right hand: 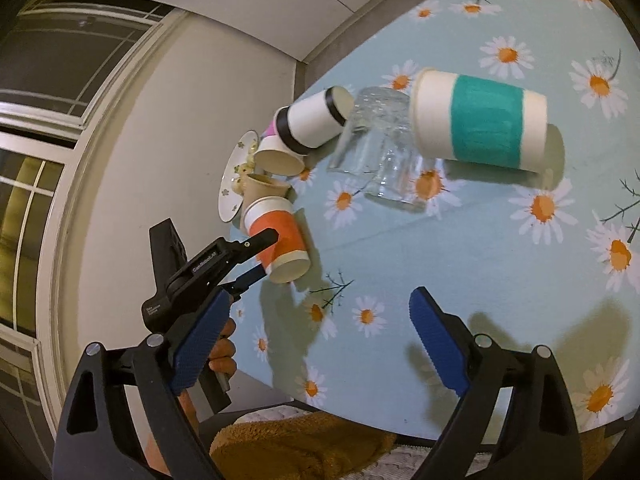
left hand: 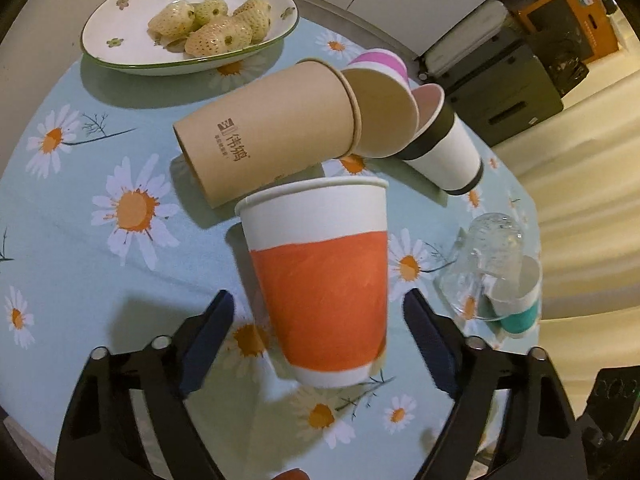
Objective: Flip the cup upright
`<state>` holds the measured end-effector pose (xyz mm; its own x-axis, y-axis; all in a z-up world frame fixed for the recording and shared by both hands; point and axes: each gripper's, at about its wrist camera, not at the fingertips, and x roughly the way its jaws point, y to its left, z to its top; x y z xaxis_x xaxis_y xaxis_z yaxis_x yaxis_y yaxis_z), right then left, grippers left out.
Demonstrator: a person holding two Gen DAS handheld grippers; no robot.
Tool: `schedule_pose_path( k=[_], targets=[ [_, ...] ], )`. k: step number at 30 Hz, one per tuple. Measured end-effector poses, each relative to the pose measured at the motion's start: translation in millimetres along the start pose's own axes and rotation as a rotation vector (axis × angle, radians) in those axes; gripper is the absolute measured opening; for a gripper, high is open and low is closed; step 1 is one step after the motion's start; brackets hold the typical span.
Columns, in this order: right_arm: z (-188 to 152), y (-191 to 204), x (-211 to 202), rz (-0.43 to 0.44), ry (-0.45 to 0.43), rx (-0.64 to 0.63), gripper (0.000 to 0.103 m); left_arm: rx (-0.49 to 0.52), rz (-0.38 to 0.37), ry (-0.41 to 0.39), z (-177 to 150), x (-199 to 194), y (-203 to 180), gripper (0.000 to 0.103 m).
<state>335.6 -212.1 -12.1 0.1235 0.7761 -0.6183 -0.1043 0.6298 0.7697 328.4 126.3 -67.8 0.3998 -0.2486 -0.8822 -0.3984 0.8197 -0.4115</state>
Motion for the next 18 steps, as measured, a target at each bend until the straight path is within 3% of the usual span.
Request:
schedule_pose_path(
  k=[7,18],
  targets=[
    [-1,-3,-7,0.016,0.004,0.014,0.091,0.017,0.022,0.011,-1,12,-6,0.062],
    [-9,-15,-22,0.057,0.011,0.040,0.091,0.134,0.033,0.005,-37,-13,-41,0.061]
  ],
)
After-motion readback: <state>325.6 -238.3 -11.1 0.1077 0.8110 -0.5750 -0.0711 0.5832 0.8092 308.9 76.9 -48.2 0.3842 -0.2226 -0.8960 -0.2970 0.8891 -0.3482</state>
